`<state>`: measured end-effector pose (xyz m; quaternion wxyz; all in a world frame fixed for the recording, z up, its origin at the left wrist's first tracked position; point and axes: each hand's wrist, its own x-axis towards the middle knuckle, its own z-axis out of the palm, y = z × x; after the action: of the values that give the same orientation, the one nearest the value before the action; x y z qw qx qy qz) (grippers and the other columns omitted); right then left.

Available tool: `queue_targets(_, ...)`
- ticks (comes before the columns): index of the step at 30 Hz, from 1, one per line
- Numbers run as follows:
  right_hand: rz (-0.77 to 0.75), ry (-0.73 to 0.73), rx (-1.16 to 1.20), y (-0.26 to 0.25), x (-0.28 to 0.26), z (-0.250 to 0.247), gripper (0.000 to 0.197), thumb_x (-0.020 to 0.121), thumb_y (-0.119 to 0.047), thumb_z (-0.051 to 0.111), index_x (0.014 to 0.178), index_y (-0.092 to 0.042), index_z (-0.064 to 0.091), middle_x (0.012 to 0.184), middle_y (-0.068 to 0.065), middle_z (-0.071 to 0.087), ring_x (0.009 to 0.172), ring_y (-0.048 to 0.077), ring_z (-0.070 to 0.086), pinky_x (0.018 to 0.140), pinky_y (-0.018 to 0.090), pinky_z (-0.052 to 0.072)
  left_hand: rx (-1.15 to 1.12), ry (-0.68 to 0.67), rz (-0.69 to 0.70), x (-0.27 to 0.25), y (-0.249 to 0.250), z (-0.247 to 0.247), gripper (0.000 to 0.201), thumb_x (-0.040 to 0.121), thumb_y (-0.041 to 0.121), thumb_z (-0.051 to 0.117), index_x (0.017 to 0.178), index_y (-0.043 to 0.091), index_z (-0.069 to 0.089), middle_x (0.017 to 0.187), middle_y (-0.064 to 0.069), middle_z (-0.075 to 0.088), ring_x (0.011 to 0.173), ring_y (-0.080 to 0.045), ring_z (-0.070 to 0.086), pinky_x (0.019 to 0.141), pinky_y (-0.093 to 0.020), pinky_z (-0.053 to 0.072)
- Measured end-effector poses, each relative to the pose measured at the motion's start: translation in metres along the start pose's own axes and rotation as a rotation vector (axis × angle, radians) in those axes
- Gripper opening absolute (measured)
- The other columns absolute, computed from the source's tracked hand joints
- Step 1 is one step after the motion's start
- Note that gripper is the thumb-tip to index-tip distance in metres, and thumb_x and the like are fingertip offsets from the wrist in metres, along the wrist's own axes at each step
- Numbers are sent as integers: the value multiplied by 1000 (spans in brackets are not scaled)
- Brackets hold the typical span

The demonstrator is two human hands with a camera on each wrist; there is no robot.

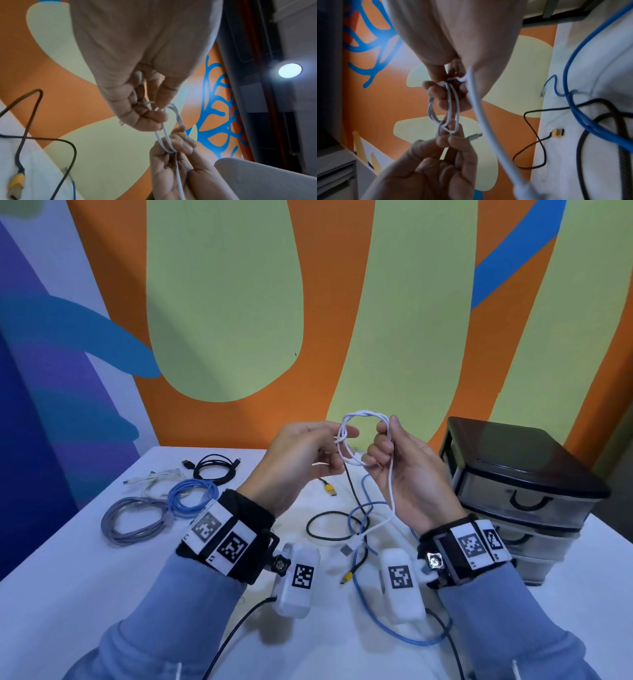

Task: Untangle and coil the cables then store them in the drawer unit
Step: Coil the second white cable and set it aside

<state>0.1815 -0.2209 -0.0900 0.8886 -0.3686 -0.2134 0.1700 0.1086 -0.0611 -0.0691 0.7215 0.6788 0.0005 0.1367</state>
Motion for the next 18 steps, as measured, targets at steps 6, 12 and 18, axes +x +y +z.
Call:
queue_targets(6,105,-126,26,-4,-4,2,39,107,-39,46,90,-9,64,61,-2,18,54,12,23,63,25,40,23,-87,55,2,-3,4,35,109,25,56,87,5,74,74,-3,49,61,-12,41,66,-24,43)
queue_targets(12,137,-188,-122,-7,-8,1,35,108,-30,49,86,-9,65,52,-7,28,49,10,30,66,27,46,348,-64,216,3,-5,4,50,105,55,51,74,16,50,77,-13,34,69,-33,32,67,-39,29)
queue_targets(18,169,-187,-43,-11,-8,0,31,105,-28,49,94,-7,68,54,-7,18,47,9,15,50,22,24,586,-14,422,7,-8,-13,30,105,45,65,91,22,79,78,-2,60,67,-17,46,66,-33,37)
